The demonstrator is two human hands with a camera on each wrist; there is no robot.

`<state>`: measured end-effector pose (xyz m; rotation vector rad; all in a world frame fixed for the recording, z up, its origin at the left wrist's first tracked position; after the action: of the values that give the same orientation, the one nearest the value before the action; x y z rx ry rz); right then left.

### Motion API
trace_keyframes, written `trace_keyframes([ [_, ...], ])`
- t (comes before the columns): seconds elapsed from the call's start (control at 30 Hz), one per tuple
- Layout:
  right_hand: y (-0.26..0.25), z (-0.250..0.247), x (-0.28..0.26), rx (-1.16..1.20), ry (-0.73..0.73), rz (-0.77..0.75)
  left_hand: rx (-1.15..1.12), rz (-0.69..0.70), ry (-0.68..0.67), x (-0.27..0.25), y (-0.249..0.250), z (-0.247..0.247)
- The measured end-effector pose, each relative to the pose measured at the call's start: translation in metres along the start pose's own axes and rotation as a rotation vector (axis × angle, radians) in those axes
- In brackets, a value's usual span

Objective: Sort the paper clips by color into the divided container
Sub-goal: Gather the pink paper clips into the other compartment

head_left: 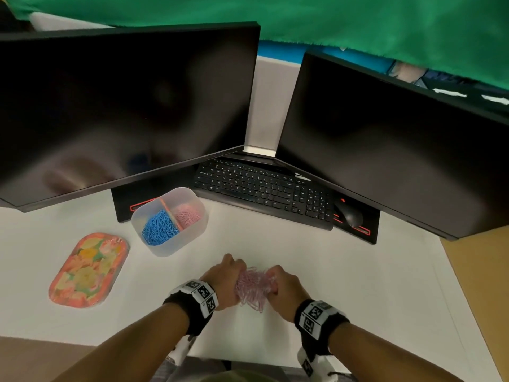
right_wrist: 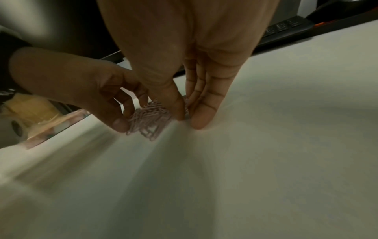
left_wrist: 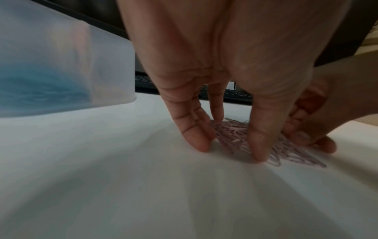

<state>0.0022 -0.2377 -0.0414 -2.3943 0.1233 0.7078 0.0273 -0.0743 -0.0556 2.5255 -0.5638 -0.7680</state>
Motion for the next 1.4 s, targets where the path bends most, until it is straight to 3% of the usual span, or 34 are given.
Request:
trace_keyframes([
  [0.07,-0.007,-0.001,0.002,-0.003,-0.030,-0.020,0.013,-0.003,-0.013,0.001,0.004,0.003],
  [0.27,-0.003,0.002,0.010,-0.343,-0.127,-0.105,0.074,-0.041,0.024,0.001,0.005,0.004],
  [0.43,-0.023,0.007,0.025,-0.388,-0.122,-0.181,0.004,-0.034,0.088,0.004,0.007,-0.001],
  [0.93,-0.031,-0.002,0.033,-0.427,-0.041,-0.266,-0.040,-0.068,0.173,0.009,0.004,-0.015],
  [1.4,-0.034,-0.021,0.030,-0.183,-0.006,-0.254,-0.225,-0.087,0.336,-0.002,0.003,-0.049],
])
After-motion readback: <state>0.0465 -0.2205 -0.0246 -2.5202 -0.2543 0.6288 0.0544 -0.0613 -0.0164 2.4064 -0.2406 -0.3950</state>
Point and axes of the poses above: each hand's wrist, its own x-axis towards the middle knuckle, its own z-axis out of the palm, y = z × x, the point moved 5 cm from there along x, towards the middle knuckle, and after that the axes turned 5 degrees about z, right-handed, at the moved point
